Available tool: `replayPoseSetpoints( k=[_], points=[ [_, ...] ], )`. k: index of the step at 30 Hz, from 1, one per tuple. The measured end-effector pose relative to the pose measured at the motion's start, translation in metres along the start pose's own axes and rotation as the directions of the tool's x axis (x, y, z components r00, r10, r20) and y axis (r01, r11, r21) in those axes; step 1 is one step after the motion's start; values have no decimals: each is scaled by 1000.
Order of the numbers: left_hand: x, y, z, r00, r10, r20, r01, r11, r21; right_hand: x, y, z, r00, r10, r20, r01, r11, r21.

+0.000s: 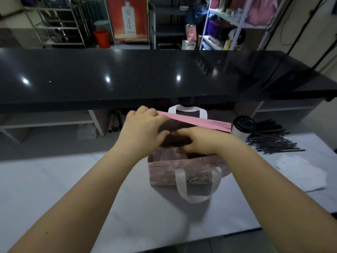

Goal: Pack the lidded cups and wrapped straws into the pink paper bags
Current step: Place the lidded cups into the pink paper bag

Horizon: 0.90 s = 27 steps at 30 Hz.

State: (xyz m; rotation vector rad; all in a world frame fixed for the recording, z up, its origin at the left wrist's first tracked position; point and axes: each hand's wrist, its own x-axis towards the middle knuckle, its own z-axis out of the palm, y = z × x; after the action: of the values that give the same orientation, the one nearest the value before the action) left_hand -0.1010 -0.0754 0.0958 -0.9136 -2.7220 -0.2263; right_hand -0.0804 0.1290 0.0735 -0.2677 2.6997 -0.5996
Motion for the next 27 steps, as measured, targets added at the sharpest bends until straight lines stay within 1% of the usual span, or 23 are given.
replayPoseSetpoints(
  k=[2, 4, 6, 8, 11, 13, 16, 19, 22, 25, 27],
  points=[
    [10, 5, -8, 995, 16, -96, -20, 999, -41, -20, 2, -19, 996, 17, -92, -11, 998, 69],
    [25, 14, -12, 990, 56, -126, -70, 992, -105, -37, 8, -33, 982, 42, -185, -18, 992, 129],
    [49, 30, -11, 989, 127, -73, -135, 985, -110, -50, 19, -49, 953, 66, -297, -21, 988, 151],
    [79, 51, -5, 981, 194, -25, -195, 976, -93, -62, 37, -66, 912, 103, -398, -58, 991, 124],
    [126, 87, 11, 962, 267, 59, -265, 964, -37, -77, 77, -94, 849, 177, -497, -157, 984, 83],
    [154, 109, 24, 947, 302, 113, -303, 953, -8, -85, 107, -109, 815, 224, -535, -216, 973, 78],
    [189, 137, 45, 927, 326, 187, -338, 940, 34, -90, 147, -117, 803, 264, -534, -275, 960, 60],
    [217, 159, 62, 905, 345, 248, -365, 930, 36, -84, 180, -111, 844, 281, -457, -309, 951, 13],
    [238, 179, 75, 865, 376, 332, -410, 911, 36, -67, 211, -100, 891, 267, -368, -323, 941, -98],
    [249, 190, 86, 832, 408, 376, -469, 879, 82, -46, 240, -87, 913, 252, -322, -325, 925, -196],
    [252, 191, 93, 817, 418, 397, -493, 863, 108, -33, 258, -77, 928, 252, -274, -315, 924, -217]
  ],
)
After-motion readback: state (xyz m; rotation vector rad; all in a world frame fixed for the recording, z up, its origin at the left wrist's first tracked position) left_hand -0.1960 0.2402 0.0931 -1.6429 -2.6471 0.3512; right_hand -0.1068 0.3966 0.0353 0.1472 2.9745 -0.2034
